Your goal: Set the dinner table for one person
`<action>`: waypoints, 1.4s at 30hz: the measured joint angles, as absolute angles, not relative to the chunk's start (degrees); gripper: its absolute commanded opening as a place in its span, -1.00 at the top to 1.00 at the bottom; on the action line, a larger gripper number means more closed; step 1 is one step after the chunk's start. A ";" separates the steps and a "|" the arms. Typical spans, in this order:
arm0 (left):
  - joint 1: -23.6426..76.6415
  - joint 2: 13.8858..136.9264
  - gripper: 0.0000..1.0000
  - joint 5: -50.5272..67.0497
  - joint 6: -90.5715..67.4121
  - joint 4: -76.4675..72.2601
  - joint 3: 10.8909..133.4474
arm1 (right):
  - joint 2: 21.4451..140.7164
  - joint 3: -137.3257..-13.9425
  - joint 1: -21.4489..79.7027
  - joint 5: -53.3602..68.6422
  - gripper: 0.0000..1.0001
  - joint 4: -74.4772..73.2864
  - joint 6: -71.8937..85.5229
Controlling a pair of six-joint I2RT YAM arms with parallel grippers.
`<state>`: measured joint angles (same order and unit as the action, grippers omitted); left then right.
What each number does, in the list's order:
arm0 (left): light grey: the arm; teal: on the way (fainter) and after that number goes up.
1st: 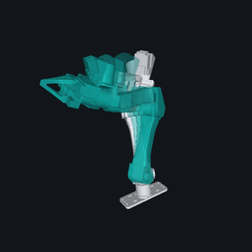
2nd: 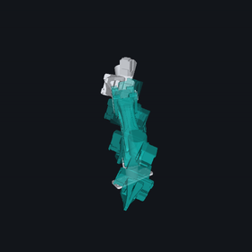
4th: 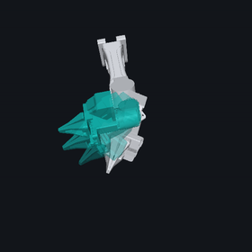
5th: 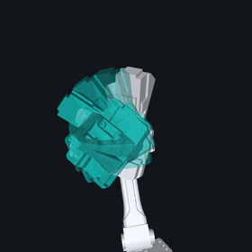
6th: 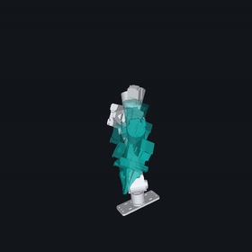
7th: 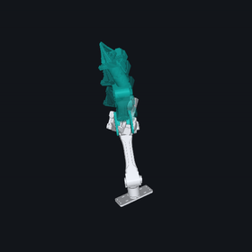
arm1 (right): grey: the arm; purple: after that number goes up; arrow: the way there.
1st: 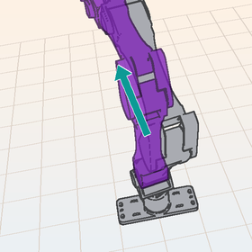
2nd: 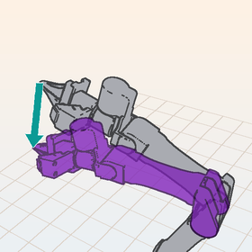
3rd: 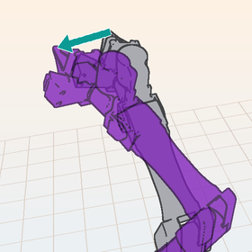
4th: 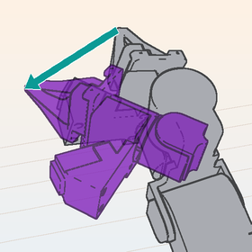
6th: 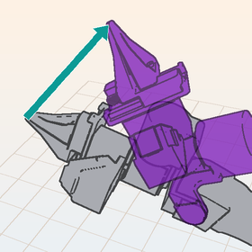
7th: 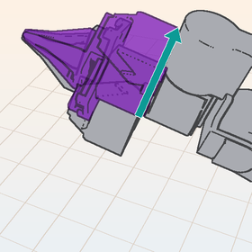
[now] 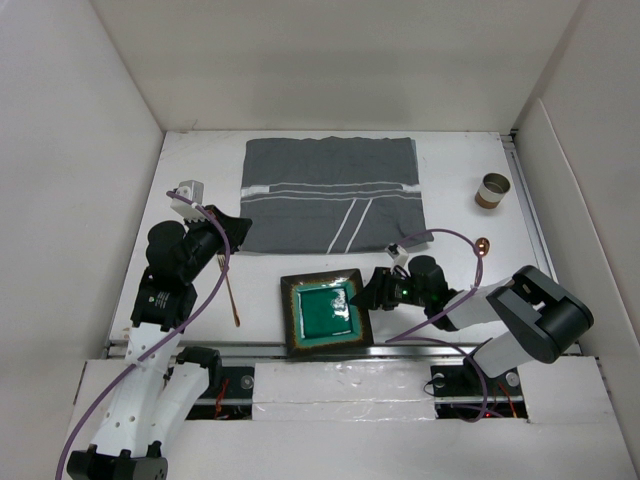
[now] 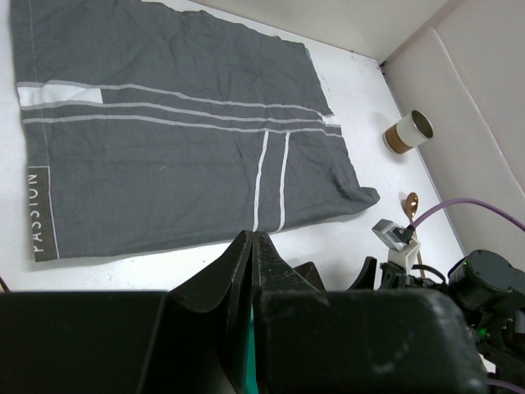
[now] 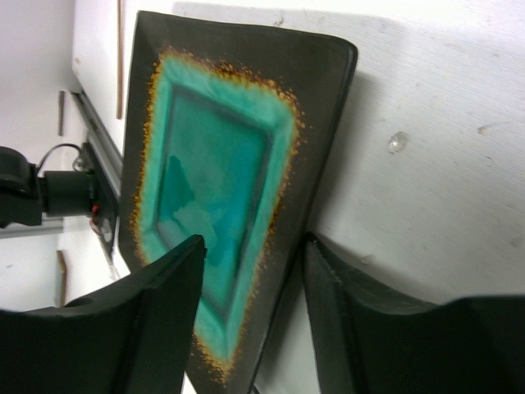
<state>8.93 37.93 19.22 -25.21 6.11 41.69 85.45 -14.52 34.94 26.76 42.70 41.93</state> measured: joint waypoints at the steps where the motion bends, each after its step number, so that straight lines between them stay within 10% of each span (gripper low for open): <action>1: 8.93 37.91 1.00 19.18 -25.10 6.13 41.69 | 85.80 -14.57 34.96 27.03 -0.24 43.29 42.24; 11: 8.93 38.11 1.00 18.85 -24.86 6.35 41.69 | 66.72 -14.81 26.24 19.68 -0.15 23.20 37.34; 15: 8.93 38.09 1.00 18.87 -24.86 6.33 41.69 | 55.20 -19.86 23.07 7.99 0.84 11.66 33.54; 17: 8.93 38.11 1.00 18.92 -24.86 6.33 41.69 | 55.22 -24.49 20.03 4.03 0.99 10.31 31.88; 29: 8.93 37.58 1.00 18.83 -24.84 6.59 41.69 | 89.17 -42.50 10.44 0.40 1.00 10.85 30.94; 42: 9.61 36.82 1.00 17.54 -24.43 7.55 41.69 | 90.80 -46.54 8.21 3.49 1.00 1.19 32.64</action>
